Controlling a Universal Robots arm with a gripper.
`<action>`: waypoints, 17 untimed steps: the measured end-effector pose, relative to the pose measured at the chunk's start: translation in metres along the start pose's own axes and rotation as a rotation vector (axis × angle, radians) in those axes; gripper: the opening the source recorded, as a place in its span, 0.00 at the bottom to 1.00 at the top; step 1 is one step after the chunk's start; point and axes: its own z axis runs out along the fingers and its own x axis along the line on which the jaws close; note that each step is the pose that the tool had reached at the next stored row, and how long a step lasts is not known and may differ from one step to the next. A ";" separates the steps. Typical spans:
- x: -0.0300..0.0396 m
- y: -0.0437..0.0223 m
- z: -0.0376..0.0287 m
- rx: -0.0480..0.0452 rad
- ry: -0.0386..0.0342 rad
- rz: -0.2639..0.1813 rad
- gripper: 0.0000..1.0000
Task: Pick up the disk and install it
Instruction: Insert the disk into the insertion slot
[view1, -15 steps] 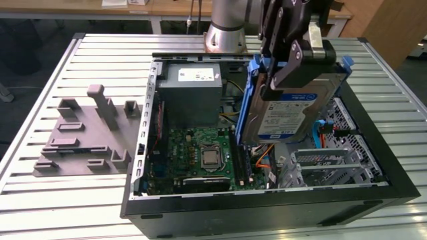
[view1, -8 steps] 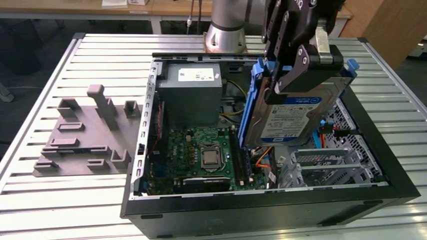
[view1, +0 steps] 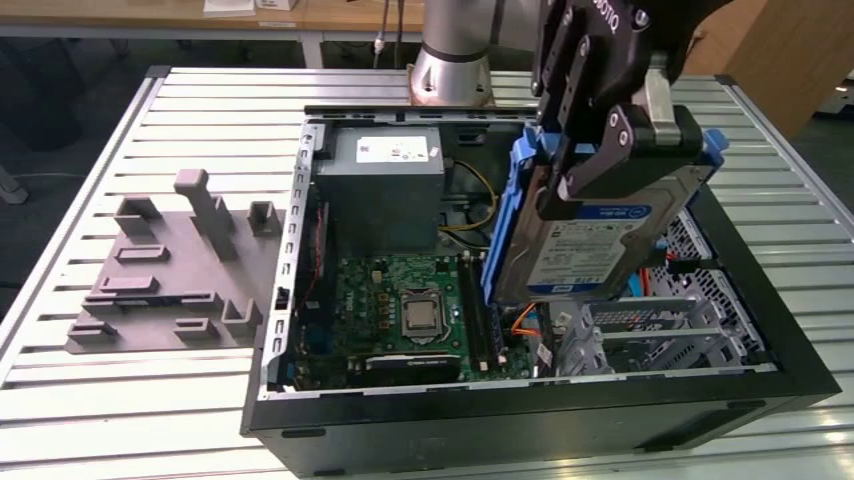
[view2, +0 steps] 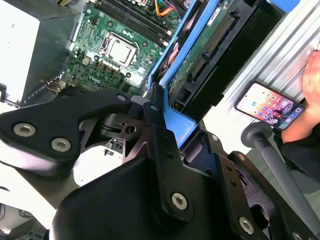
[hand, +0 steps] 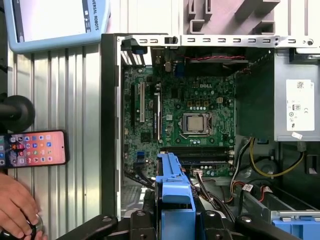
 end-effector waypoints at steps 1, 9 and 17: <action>0.0003 -0.0008 0.0002 0.0000 -0.0001 0.000 0.36; 0.0022 -0.0106 0.0031 0.0000 0.0002 0.000 0.36; 0.0058 -0.0169 0.0085 0.0001 -0.0001 0.008 0.36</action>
